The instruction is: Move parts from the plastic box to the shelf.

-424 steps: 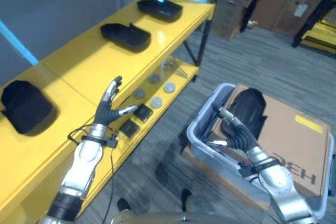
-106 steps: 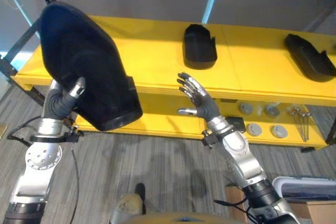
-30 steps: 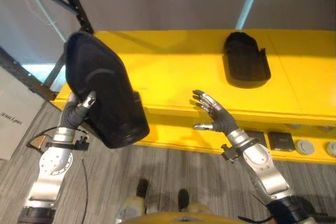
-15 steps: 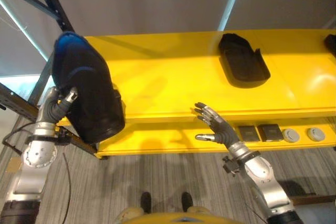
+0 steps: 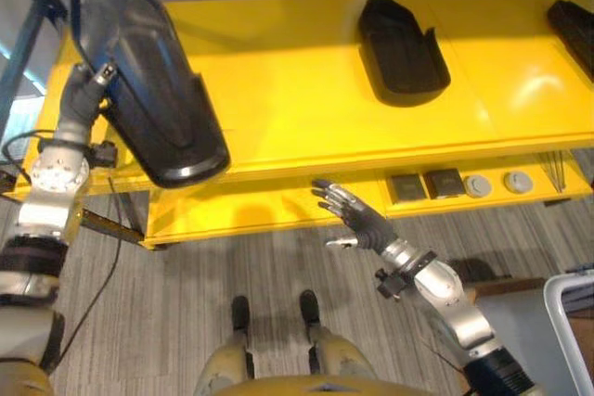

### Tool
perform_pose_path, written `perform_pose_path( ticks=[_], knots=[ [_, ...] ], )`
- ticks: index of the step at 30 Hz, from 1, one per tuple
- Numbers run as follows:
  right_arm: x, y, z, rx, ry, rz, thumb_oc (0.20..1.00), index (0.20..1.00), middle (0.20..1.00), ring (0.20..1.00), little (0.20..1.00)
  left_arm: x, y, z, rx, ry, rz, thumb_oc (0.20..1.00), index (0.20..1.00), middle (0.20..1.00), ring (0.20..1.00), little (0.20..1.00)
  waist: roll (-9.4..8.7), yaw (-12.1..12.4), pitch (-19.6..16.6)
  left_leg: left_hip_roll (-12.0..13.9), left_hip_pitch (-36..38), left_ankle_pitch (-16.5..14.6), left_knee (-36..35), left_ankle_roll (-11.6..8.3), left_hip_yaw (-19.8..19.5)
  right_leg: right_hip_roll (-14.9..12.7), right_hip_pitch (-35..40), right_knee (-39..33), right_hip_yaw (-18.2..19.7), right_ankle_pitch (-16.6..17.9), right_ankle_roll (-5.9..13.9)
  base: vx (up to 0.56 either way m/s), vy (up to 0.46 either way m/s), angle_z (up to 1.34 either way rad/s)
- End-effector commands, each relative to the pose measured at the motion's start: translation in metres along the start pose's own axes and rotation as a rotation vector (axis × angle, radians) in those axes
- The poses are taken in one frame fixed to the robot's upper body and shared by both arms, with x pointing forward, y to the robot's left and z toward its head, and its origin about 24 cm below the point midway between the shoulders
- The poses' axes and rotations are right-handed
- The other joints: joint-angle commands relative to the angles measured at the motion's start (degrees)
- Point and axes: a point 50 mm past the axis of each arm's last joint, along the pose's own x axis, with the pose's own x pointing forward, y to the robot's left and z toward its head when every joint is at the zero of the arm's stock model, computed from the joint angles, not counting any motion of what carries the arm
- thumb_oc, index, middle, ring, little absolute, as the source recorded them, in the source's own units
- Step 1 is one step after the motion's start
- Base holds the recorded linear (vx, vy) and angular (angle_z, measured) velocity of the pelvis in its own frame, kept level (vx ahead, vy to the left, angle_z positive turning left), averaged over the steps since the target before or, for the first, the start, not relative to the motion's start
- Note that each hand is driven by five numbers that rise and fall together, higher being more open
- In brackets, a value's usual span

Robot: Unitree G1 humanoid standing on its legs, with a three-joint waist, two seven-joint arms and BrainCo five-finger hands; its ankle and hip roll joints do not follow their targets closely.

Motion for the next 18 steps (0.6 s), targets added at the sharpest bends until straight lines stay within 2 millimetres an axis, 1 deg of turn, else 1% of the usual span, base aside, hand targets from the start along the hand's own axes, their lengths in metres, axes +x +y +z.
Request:
perform_pose_path(
  ticks=[1,3,4,6,7,8,12,14,16,17,18],
  knots=[
    [0.008,0.004,0.019,0.044,-0.130,0.048,1.000,1.000,1.000,1.000,1.000,0.034,0.022,0.042,-0.127,-0.111,0.039,0.200,0.200,0.200,0.200,0.200,0.12,-0.6,1.4,-0.2,3.4,-7.2,-0.2,1.53,0.1,-0.5,2.6,0.0,-0.3,-5.4,1.92,-0.02,-0.007,0.05],
    [0.009,0.006,0.015,0.052,-0.114,0.046,1.000,1.000,1.000,1.000,1.000,0.043,0.021,0.037,-0.115,-0.043,0.018,0.200,0.200,0.200,0.200,0.200,0.49,-0.9,1.9,-0.2,2.9,-6.9,-0.2,1.50,0.1,-0.5,2.2,0.0,-0.5,-5.2,2.05,-0.01,-0.003,0.03],
    [0.009,0.008,0.014,0.058,-0.110,0.051,1.000,1.000,1.000,1.000,1.000,0.046,0.021,0.040,-0.077,-0.034,-0.004,0.200,0.200,0.200,0.200,0.200,0.59,-0.9,2.1,-0.1,3.0,-6.9,-0.2,1.46,0.1,-0.5,2.2,0.0,-0.4,-5.1,2.13,0.00,-0.009,-0.06],
    [0.010,0.012,0.014,0.065,-0.109,0.077,1.000,1.000,1.000,1.000,1.000,0.050,0.027,0.039,-0.034,0.009,-0.009,0.200,0.200,0.200,0.200,0.200,0.67,-1.0,2.3,0.0,2.9,-6.8,-0.2,1.34,0.3,-0.5,2.0,0.0,-0.4,-5.1,2.28,0.01,-0.010,-0.05],
    [0.010,0.013,0.015,0.070,-0.109,0.088,1.000,1.000,1.000,1.000,1.000,0.052,0.029,0.041,-0.018,0.009,-0.010,0.200,0.200,0.200,0.200,0.200,0.66,-1.0,2.3,0.1,2.7,-6.7,-0.2,1.28,0.5,-0.5,1.8,0.0,-0.3,-5.0,2.32,0.01,-0.008,-0.03],
    [0.011,0.015,0.014,0.085,-0.109,0.108,1.000,1.000,1.000,1.000,1.000,0.055,0.032,0.038,0.011,0.044,-0.006,0.200,0.200,0.200,0.200,0.200,0.72,-1.2,2.2,0.2,2.7,-6.7,-0.2,1.21,0.6,-0.5,1.7,0.0,-0.3,-5.0,2.32,0.00,0.000,0.00],
    [0.012,0.017,0.018,0.092,-0.119,0.140,1.000,1.000,1.000,1.000,1.000,0.062,0.052,0.045,0.258,0.108,0.015,0.200,0.200,0.200,0.200,0.200,0.67,-1.5,2.2,0.4,2.5,-6.5,-0.2,1.03,0.7,-0.3,1.3,0.0,-0.2,-5.0,2.37,0.00,-0.007,-0.01],
    [0.013,0.016,0.021,0.087,-0.125,0.157,1.000,1.000,1.000,1.000,1.000,0.067,0.061,0.054,0.417,0.132,0.014,0.200,0.200,0.200,0.200,0.200,0.65,-1.7,2.3,0.5,2.3,-6.4,-0.2,0.89,0.7,-0.2,1.0,0.0,-0.3,-4.9,2.42,0.01,-0.034,-0.03],
    [0.012,0.015,0.021,0.079,-0.124,0.159,1.000,1.000,1.000,1.000,1.000,0.070,0.065,0.060,0.511,0.139,0.022,0.200,0.200,0.200,0.200,0.200,0.47,-1.7,2.5,0.6,2.2,-6.4,-0.2,0.81,0.7,-0.2,0.9,0.0,-0.3,-4.9,2.48,0.00,0.000,0.00],
    [0.012,0.015,0.021,0.079,-0.125,0.158,1.000,1.000,1.000,1.000,1.000,0.071,0.065,0.060,0.512,0.138,0.022,0.200,0.200,0.200,0.200,0.200,0.40,-1.6,2.6,0.6,2.2,-6.4,-0.2,0.81,0.7,-0.2,0.9,0.0,-0.3,-4.9,2.48,0.00,0.000,0.00],
    [0.012,0.016,0.022,0.071,-0.129,0.163,1.000,1.000,1.000,1.000,1.000,0.075,0.072,0.072,0.654,0.137,0.065,0.200,0.200,0.200,0.200,0.200,0.18,-1.7,3.0,0.7,1.9,-6.3,-0.2,0.78,0.9,0.0,0.5,0.0,-0.1,-4.9,2.59,0.00,0.000,0.00]
  ],
)
